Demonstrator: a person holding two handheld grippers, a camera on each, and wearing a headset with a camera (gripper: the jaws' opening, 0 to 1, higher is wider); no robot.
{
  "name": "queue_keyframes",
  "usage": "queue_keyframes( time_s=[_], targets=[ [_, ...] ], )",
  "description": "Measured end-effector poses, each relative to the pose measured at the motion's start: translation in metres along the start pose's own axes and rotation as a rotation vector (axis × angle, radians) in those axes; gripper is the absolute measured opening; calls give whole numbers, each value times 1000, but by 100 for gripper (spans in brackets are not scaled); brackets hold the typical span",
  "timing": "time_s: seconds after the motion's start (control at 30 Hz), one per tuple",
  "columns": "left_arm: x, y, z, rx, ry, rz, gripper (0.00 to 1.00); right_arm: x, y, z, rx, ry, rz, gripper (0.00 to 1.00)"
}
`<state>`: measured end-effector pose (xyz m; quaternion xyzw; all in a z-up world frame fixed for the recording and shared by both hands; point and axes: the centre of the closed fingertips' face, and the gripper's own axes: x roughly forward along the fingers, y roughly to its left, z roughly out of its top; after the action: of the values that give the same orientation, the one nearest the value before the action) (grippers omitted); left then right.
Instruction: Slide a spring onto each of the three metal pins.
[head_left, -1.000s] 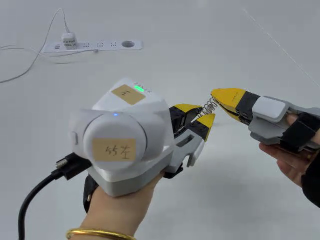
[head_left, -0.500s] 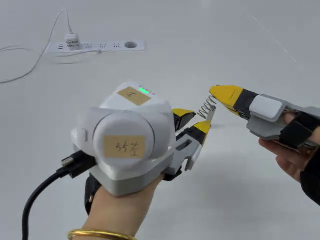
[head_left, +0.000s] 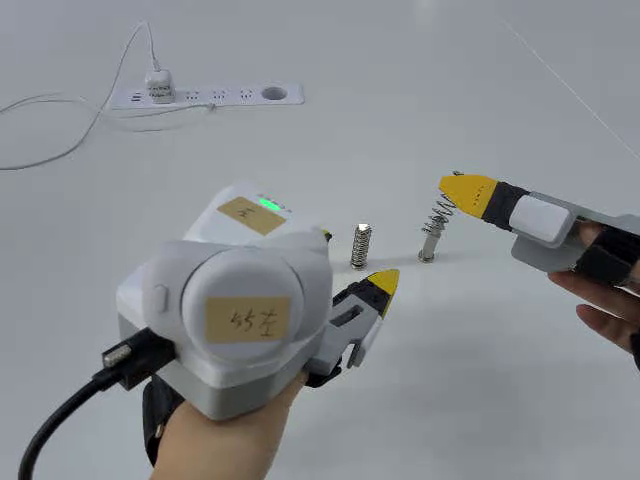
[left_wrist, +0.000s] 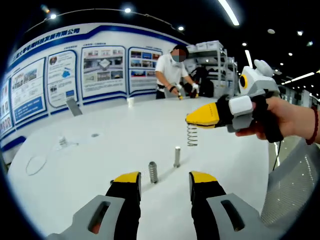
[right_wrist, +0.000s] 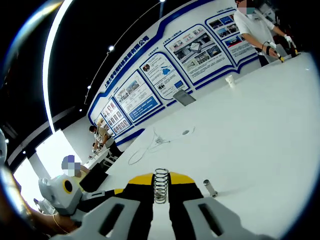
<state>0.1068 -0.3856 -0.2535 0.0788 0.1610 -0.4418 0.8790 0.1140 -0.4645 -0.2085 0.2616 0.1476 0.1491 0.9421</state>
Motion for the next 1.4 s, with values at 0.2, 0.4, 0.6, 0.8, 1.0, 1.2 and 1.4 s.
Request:
queue_keyframes(
  time_s=[0.2, 0.4, 0.6, 0.8, 1.0, 1.2, 1.4],
  targets=[
    [-5, 14, -5, -20, 16, 36, 49, 5, -4, 3, -87, 12, -17, 11],
    [-5, 24, -19, -37, 53, 47, 59, 12, -15, 9, -178, 26, -52, 11],
    [-5, 28, -23, -35, 58, 58, 69, 19, -30, 11, -234, 37, -90, 11],
    [-3, 31, -31, -31, 55, 64, 74, 27, -45, 7, -274, 59, -126, 11],
    [-1, 30, -40, -43, 82, 63, 77, 33, -54, 4, -276, 67, -136, 11],
    [0, 31, -39, -54, 76, 60, 81, 36, -62, 6, -315, 59, -147, 11],
    [1, 29, -40, -64, 80, 53, 85, 42, -71, 5, -351, 60, -148, 11]
  ],
)
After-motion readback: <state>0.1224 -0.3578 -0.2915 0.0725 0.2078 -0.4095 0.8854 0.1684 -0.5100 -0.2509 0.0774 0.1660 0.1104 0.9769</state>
